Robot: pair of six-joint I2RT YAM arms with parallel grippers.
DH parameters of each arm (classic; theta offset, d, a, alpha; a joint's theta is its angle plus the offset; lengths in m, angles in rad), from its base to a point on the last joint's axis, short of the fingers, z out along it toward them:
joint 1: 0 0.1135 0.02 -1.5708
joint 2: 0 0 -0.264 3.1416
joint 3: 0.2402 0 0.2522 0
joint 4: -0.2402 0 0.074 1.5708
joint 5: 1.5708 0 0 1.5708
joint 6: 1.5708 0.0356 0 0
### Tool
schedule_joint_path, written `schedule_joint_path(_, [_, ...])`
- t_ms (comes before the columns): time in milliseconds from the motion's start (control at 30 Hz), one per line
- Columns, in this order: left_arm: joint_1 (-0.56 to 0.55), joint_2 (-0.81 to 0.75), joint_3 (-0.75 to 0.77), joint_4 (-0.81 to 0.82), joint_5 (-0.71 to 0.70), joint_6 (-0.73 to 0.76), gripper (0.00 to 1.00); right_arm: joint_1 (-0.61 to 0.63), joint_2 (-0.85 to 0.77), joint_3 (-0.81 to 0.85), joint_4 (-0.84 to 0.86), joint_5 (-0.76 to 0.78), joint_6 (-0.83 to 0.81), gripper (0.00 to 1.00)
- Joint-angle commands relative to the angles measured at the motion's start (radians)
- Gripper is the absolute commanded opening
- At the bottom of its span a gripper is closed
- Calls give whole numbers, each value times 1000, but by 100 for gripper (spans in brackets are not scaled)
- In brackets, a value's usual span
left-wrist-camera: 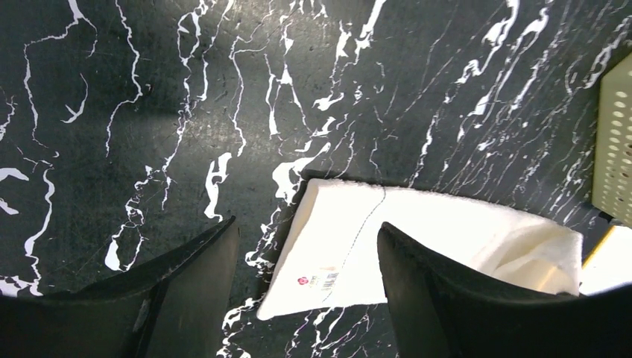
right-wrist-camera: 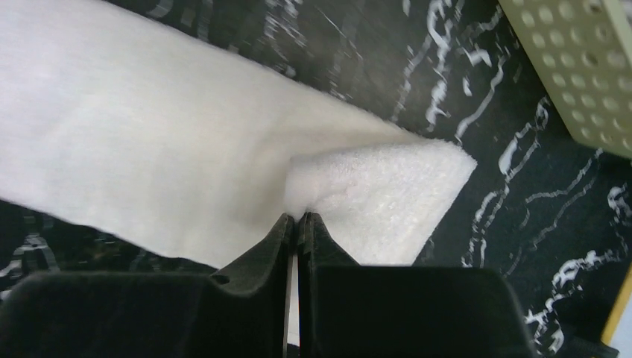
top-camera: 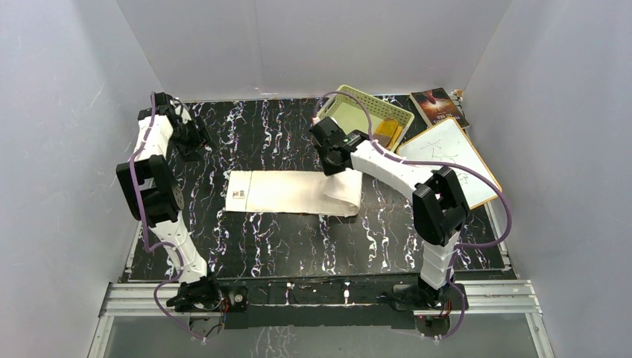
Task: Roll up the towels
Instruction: Fold the towel at the center of the board.
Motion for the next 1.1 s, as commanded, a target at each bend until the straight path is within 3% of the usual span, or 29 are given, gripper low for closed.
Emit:
schedule_joint_path(0, [6, -76, -15, 7, 77, -17, 67, 62, 29, 159, -6, -11, 28, 0])
schedule_joint_path(233, [6, -115, -92, 48, 121, -8, 67, 63, 57, 177, -25, 40, 6, 0])
schedule_joint_path(500, [-4, -101, -80, 52, 142, -8, 68, -36, -96, -18, -13, 65, -23, 0])
schedule_joint_path(700, [-72, -70, -59, 37, 113, -1, 68, -109, -218, -180, 41, 51, -98, 0])
schedule_joint_path(1067, [-99, -63, -60, 21, 73, 4, 69, -45, -76, -63, 95, -131, -117, 0])
